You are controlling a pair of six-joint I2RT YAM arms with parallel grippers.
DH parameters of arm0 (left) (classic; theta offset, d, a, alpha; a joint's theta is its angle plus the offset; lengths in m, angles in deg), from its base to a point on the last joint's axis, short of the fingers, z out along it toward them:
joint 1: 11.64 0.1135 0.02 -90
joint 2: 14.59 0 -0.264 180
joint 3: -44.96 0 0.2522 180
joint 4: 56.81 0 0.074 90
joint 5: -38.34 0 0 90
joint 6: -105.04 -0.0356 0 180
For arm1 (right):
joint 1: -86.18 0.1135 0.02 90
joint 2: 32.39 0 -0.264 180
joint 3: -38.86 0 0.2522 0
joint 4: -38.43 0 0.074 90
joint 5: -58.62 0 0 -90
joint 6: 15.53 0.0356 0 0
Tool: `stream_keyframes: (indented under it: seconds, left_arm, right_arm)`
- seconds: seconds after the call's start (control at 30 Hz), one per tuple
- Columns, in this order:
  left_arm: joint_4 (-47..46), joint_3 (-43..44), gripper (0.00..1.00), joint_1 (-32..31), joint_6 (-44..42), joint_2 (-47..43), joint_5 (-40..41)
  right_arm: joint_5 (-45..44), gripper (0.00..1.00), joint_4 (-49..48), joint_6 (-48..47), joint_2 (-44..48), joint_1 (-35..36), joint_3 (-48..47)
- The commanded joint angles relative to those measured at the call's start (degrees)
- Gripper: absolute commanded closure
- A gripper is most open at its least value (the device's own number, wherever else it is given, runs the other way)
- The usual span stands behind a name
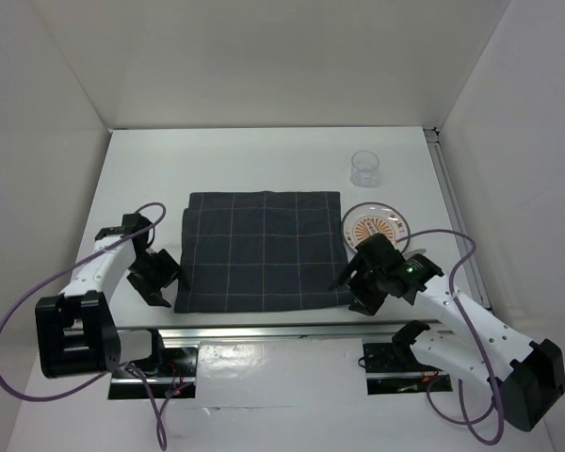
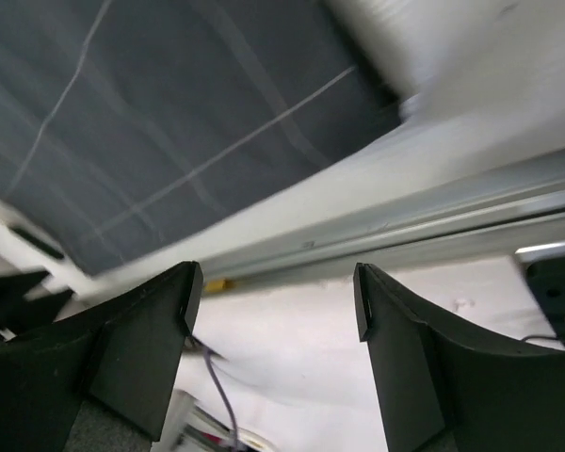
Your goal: Set the dinner table for one person
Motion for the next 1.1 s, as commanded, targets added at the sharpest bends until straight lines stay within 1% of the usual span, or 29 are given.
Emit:
stream_keyframes:
  seconds: [0.0,0.07,0.2,0.3,0.43,0.53,0.6,0.77,0.9,0.97,1.0,1.07]
  left_arm:
    - [-0.94,-1.12,0.27,0.21,1.86,3.92,-1.39]
    - [-1.56,-1.13,0.28,-0.32,2.56,4.98,-2.01]
    - [-2.97,-1.13,0.34,-1.37,5.28,4.98,-1.40]
    - [-2.97,-1.13,0.36,-2.95,8.09,6.38,1.76]
    - [-2.18,-1.13,0.36,-3.56,10.82,6.39,2.46]
    - [-0.08,-1.65,0.27,-4.10,13.10,4.20,3.96]
    - [0.71,-1.65,0.26,-4.10,13.72,3.66,5.54]
    - [1.43,-2.27,0.27,-4.88,14.86,5.59,5.54]
    - [2.03,-2.27,0.29,-6.38,17.76,6.12,8.61]
    - [2.04,-1.66,0.29,-9.27,19.69,6.12,9.67]
    - [2.04,-1.65,0.29,-10.33,20.75,6.12,11.59]
    - [1.51,-1.65,0.29,-11.91,21.28,7.35,11.61]
  right_arm:
    - [5.07,0.23,-4.19,1.32,1.23,-6.07,5.18]
    - [5.61,0.23,-6.05,0.79,1.76,-9.06,7.91]
    - [6.92,0.30,-10.97,1.48,2.91,-12.41,12.13]
    - [7.45,0.31,-13.79,2.01,2.91,-13.81,14.42]
    - [4.91,0.31,-13.28,1.23,2.20,-14.34,13.73]
    - [4.90,0.31,-13.27,0.70,1.68,-16.18,14.50]
    - [5.69,0.33,-15.54,0.17,1.68,-16.89,16.43]
    - [7.10,0.35,-18.36,-0.70,1.15,-18.91,17.85]
    - [9.29,0.35,-20.47,-3.96,-0.25,-21.99,17.85]
    - [10.09,0.35,-21.09,-5.36,-0.95,-22.77,17.32]
    - [10.70,0.35,-21.96,-5.37,-1.66,-22.78,17.32]
    - [11.31,0.35,-22.67,-5.98,-2.45,-23.31,17.32]
